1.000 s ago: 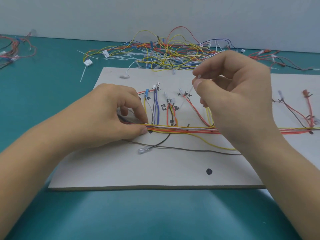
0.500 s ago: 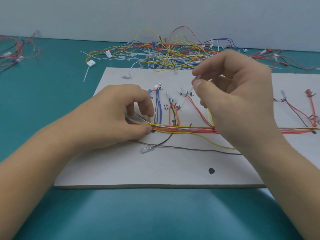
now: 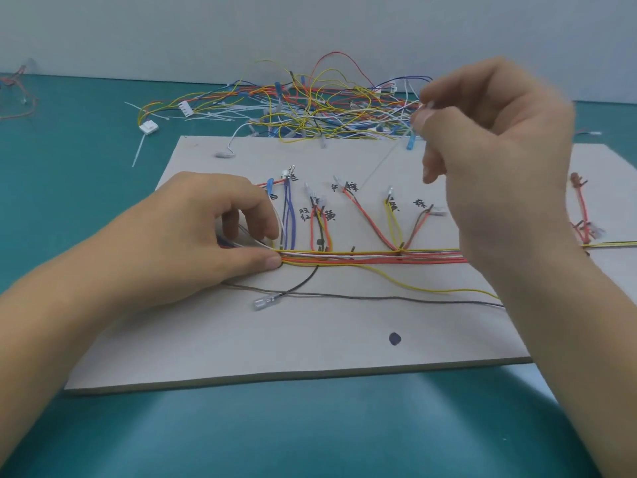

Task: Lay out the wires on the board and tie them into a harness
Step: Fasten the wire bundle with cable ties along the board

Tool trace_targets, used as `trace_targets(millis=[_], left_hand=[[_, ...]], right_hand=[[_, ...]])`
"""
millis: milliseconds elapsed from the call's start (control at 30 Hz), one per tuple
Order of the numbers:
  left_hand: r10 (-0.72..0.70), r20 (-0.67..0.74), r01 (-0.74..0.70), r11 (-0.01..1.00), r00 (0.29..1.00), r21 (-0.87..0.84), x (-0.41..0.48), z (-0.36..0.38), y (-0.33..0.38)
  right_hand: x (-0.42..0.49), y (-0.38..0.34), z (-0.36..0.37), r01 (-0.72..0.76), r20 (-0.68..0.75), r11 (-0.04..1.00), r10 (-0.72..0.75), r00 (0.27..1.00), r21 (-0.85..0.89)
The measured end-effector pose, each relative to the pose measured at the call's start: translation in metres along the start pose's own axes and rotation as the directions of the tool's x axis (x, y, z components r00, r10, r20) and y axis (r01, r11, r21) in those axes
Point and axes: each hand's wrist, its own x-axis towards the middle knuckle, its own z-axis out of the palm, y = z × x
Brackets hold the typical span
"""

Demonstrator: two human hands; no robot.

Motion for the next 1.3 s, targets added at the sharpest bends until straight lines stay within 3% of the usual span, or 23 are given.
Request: trace_targets(millis=[333, 733, 967, 1200, 1300], left_hand=[[0.013, 0.0, -0.013, 1.0, 1.0, -0.003, 0.001, -0.002, 0.0], [-0.033, 0.068, 0.037, 0.998, 0.997, -0.057, -0.002, -0.012, -0.004], [0.017, 0.066, -0.013, 0.998, 0.998, -0.069, -0.001, -0.012, 0.001], [-0.093, 0.002, 0.093, 0.996, 0.996, -0.017, -0.002, -0.01, 0.001], [-0.142, 0.021, 0.142, 0.989, 0.99, -0.03, -0.002, -0.012, 0.001]], right_hand=[[-0.022, 0.001, 0.017, -0.208, 0.207, 0.972, 0.182, 0.961, 0.112], [-0.027, 0.002, 0.021, -0.157, 0.214, 0.986, 0.141, 0.967, 0.059], [-0.029, 0.003, 0.024, -0.119, 0.199, 0.993, 0.114, 0.973, 0.013], [-0.024, -0.011, 0.044, -0.053, 0.151, 0.998, 0.048, 0.987, 0.027], [-0.015, -0.021, 0.057, -0.034, 0.211, 0.999, 0.042, 0.977, -0.041]])
